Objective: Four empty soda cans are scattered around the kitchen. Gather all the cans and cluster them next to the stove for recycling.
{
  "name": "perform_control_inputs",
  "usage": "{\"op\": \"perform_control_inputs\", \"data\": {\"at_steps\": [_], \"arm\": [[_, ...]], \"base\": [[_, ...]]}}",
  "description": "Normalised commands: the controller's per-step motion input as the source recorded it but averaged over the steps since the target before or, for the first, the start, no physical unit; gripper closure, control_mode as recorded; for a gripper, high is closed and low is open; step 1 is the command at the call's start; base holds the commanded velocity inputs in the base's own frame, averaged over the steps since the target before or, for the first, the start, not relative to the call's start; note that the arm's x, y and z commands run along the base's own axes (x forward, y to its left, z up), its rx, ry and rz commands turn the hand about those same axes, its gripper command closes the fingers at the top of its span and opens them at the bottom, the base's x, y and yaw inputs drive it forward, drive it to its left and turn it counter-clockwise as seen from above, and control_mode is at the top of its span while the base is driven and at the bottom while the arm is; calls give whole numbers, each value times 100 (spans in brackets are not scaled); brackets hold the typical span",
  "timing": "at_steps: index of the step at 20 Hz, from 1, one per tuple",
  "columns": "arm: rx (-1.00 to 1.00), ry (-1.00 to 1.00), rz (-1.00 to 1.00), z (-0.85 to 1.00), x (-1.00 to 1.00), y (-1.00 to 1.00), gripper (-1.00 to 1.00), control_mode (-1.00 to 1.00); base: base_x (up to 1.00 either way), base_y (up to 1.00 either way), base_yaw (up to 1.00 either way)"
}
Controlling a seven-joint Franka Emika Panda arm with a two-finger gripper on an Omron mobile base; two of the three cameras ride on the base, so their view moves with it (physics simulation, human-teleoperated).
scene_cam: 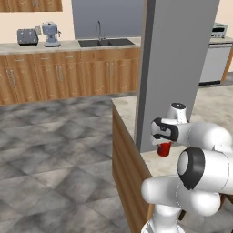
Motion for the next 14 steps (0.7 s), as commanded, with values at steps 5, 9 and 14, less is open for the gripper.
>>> {"op": "perform_control_inputs", "data": {"at_steps": [5,9,14], "arm": [[0,-1,0,0,-3,0,100,-100],[0,-9,0,28,-26,-1,100,-100],[0,0,0,56,-34,0,100,-100]], "base": [[0,0,0],[0,0,0],[0,0,0]]}}
